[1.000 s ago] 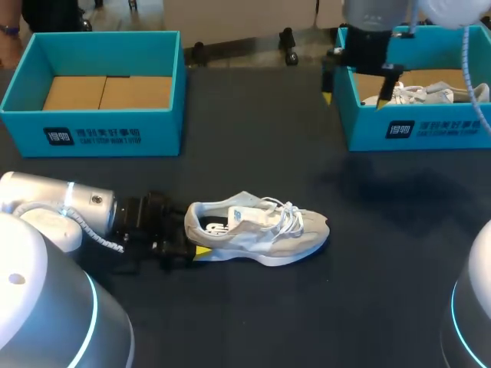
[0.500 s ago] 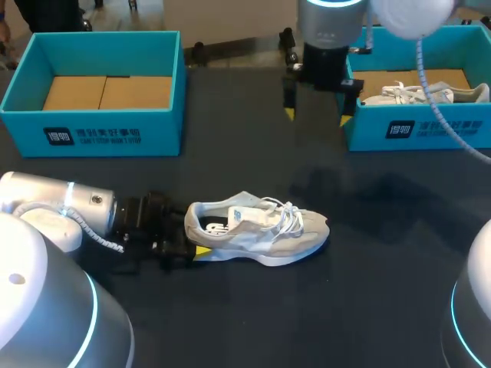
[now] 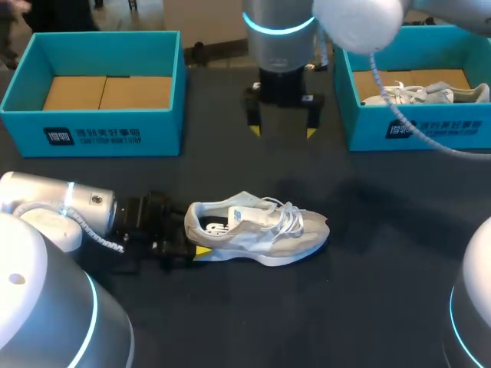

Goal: Take the shoe out of the shoebox, open the shoe tongue, remove and reinsert the insole, then place the shoe into the shoebox

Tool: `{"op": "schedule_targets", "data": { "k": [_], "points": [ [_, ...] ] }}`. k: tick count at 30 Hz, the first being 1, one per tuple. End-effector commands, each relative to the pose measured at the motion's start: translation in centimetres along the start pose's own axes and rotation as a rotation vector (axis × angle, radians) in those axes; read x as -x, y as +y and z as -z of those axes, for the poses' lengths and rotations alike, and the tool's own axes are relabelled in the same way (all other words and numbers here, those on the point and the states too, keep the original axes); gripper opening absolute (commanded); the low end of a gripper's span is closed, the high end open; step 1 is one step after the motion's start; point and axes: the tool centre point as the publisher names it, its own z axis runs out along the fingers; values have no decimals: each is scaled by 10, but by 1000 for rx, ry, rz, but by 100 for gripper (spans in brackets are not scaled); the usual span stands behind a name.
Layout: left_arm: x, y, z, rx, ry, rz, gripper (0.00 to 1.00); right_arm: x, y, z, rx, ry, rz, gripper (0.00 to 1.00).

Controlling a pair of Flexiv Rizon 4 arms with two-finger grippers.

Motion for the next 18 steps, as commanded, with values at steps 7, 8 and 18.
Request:
{"op": "schedule_targets", "data": {
  "k": [7, 8, 18],
  "points": [
    [2, 3, -3, 3, 2, 0, 0, -23, -34, -7, -5, -17, -18, 100],
    [2, 3, -3, 3, 2, 0, 0, -25, -37, -8, -17, -26, -33, 100],
    [2, 3, -3, 3, 2, 0, 0, -26, -39, -8, -29, -34, -45, 100]
  ]
}}
